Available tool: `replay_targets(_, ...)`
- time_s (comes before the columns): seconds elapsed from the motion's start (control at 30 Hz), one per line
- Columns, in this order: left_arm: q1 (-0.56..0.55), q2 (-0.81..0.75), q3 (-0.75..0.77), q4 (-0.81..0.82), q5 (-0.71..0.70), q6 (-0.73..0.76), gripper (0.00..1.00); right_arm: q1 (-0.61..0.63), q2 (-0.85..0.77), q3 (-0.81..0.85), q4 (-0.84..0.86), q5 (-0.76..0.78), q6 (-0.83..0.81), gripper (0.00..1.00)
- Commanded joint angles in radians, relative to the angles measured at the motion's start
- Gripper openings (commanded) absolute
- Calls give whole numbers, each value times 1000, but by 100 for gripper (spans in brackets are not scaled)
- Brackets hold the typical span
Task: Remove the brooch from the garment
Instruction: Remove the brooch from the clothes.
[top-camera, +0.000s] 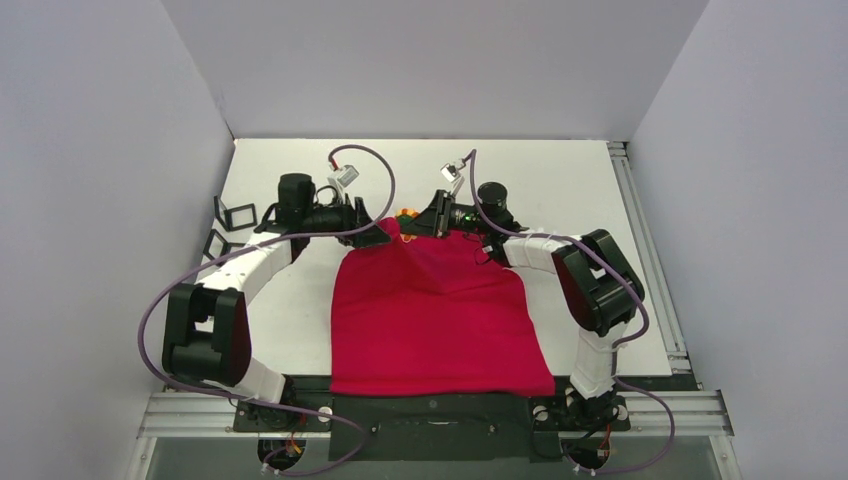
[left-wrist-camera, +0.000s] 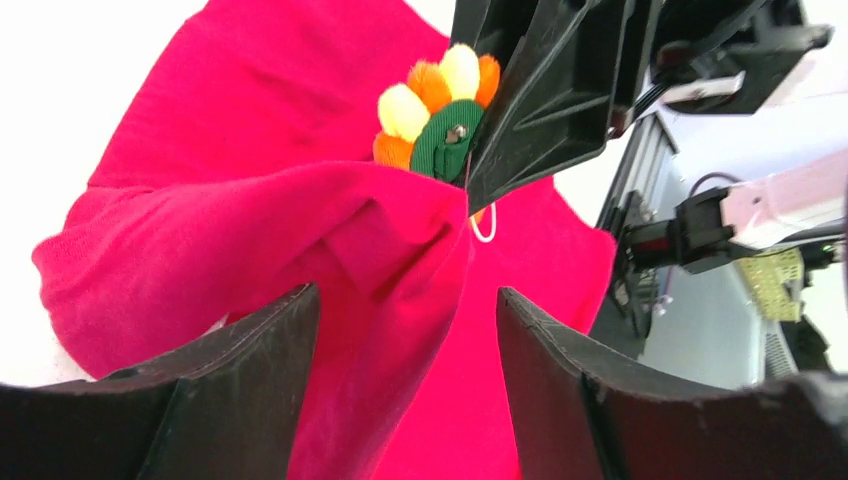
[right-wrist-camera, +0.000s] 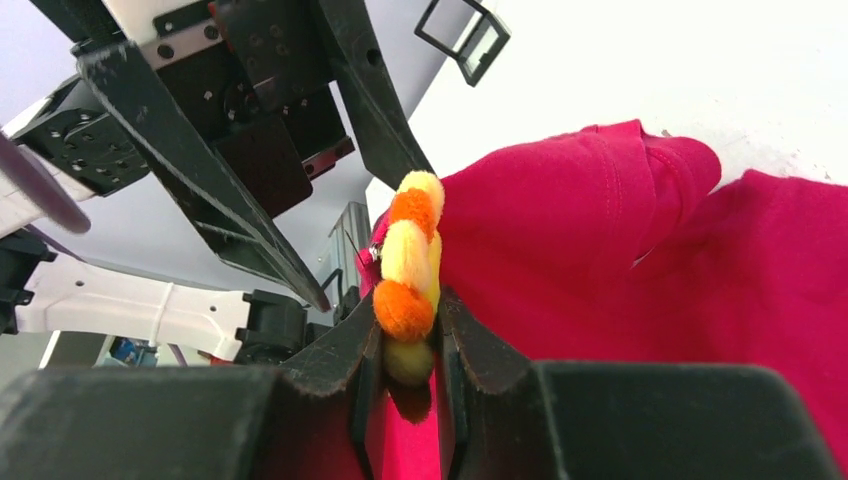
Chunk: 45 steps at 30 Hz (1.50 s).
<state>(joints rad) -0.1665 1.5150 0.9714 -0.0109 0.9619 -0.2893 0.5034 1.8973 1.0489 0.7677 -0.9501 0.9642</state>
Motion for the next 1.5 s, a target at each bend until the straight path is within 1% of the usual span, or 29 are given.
replay_targets(0.0, -32, 0, 35, -142, -75, 230, 57, -4, -56, 14, -44, -3, -93, 0)
replay_targets(0.07, -37, 14, 47, -157, -83, 251, 44, -3, -55, 23, -83, -4, -122, 0)
replay_targets(0.1, -38, 17, 51, -161, -84, 254, 34, -3, -55, 26, -120, -2, -136, 0)
replay_targets(0.13, -37, 20, 57, -164, -81, 255, 28, -2, -54, 33, -139, -1, -165, 0)
replay_targets(0.17, -34, 21, 58, -163, -76, 254, 17, -2, -54, 38, -187, 1, -184, 0)
replay_targets(0.2, -33, 19, 57, -153, -69, 242, 12, -2, -52, 47, -218, 7, -230, 0)
replay_targets(0.23, -26, 17, 54, -143, -65, 232, 3, -2, -50, 53, -285, 11, -257, 0)
replay_targets(0.3, -14, 7, 42, -85, -55, 168, 0, -2, -44, 76, -413, 26, -384, 0)
replay_targets(0.4, 0, -1, 34, -70, -68, 145, 0, -3, -29, 108, -566, 53, -485, 0)
replay_targets(0.57, 31, 10, 25, -96, -106, 156, 0, -11, -18, 122, -633, 69, -557, 0)
replay_targets(0.7, 68, 34, 31, -125, -118, 180, 0, -31, -39, 124, -643, 48, -554, 0)
replay_targets(0.77, 76, 39, 48, -163, -99, 219, 19, -48, -61, 125, -623, 18, -529, 0)
replay_targets(0.8, 78, 36, 54, -172, -95, 231, 37, -53, -70, 125, -607, 7, -520, 0)
replay_targets(0.83, 79, 26, 65, -181, -87, 243, 44, -62, -86, 131, -603, -17, -505, 0)
replay_targets(0.87, 82, 20, 69, -181, -82, 246, 54, -65, -100, 135, -594, -31, -485, 0)
replay_targets(0.9, 83, 5, 81, -180, -71, 249, 59, -73, -108, 141, -586, -55, -472, 0)
replay_targets(0.93, 83, -2, 89, -184, -68, 249, 73, -76, -123, 143, -567, -65, -439, 0)
replay_targets(0.97, 84, -17, 109, -187, -60, 249, 79, -82, -131, 142, -549, -85, -416, 0)
replay_targets(1.0, 84, -23, 134, -193, -55, 243, 91, -84, -148, 139, -497, -93, -360, 0)
replay_targets(1.03, 84, -34, 148, -196, -49, 240, 97, -88, -157, 128, -458, -108, -323, 0)
replay_targets(1.07, 83, -38, 180, -212, -46, 226, 98, -90, -173, 121, -367, -115, -243, 0)
replay_targets(1.13, 82, -39, 242, -250, -38, 199, 96, -95, -193, 105, -230, -132, -113, 0)
replay_targets(1.17, 82, -36, 266, -266, -38, 191, 96, -96, -198, 98, -150, -136, -77, 0)
replay_targets(1.2, 82, -34, 321, -303, -33, 191, 96, -97, -212, 96, -120, -143, -18, 0)
replay_targets(1.3, 82, -49, 372, -325, -51, 174, 96, -100, -238, 108, -56, -153, 45, 0)
replay_targets(1.37, 105, -77, 370, -247, -55, 55, 96, -102, -256, 122, -32, -162, 79, 0)
replay_targets(1.4, 115, -88, 342, -132, -50, -85, 96, -102, -268, 131, -26, -168, 99, 0)
replay_targets(1.43, 139, -107, 326, -68, -12, -153, 96, -102, -272, 136, -18, -171, 107, 0)
replay_targets(1.47, 148, -111, 297, 83, 22, -283, 96, -102, -280, 144, -15, -175, 124, 0)
